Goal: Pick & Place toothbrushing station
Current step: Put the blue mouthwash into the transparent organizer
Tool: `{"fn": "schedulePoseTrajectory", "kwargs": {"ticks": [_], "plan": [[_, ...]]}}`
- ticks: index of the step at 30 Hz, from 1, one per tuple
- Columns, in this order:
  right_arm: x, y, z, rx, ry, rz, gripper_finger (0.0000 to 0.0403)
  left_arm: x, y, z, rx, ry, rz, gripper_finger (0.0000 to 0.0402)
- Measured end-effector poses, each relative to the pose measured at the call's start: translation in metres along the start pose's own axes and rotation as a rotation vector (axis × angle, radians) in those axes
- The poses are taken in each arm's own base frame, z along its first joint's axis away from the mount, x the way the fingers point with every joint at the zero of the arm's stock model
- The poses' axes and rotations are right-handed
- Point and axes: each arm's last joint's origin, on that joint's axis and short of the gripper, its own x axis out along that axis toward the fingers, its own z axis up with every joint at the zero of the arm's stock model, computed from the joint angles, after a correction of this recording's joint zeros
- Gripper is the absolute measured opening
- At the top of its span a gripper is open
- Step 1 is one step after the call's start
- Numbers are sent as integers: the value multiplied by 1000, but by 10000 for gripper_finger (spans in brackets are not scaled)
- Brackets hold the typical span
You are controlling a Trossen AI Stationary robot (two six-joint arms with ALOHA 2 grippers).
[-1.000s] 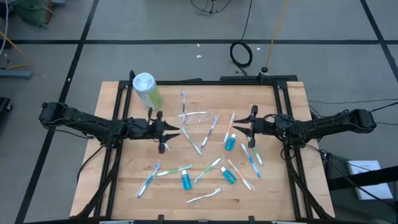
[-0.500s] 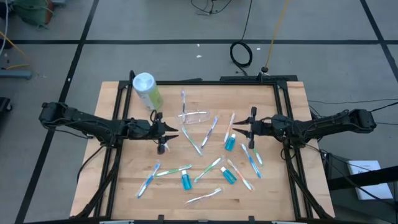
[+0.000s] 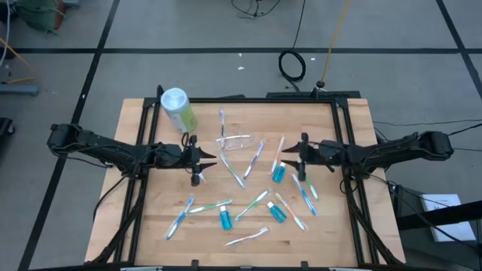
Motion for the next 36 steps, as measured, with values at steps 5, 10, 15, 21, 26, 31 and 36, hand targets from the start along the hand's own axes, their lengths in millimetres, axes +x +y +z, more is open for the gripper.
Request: {"fn": "schedulePoseTrajectory", "kwargs": {"ticks": [5, 10, 15, 21, 26, 31, 36], "plan": [[4, -5, -20, 164, 187, -43, 173, 0, 0, 0, 0, 0, 0, 113], [8, -7, -34, 102, 307, -52, 184, 0, 0, 0, 0, 0, 0, 113], [16, -3, -31, -198, 230, 98, 200, 0, 0, 0, 31, 0, 0, 113], [25, -6, -33, -383, 186, 124, 203, 0, 0, 1, 28, -11, 2, 113], [27, -11, -44, -365, 253, 223, 194, 0, 0, 3, 22, -35, 2, 113], [26, -17, -46, -401, 267, 231, 193, 0, 0, 5, 36, -48, 3, 113], [26, -22, -56, -354, 334, 291, 196, 0, 0, 5, 46, -51, 4, 113]]}}
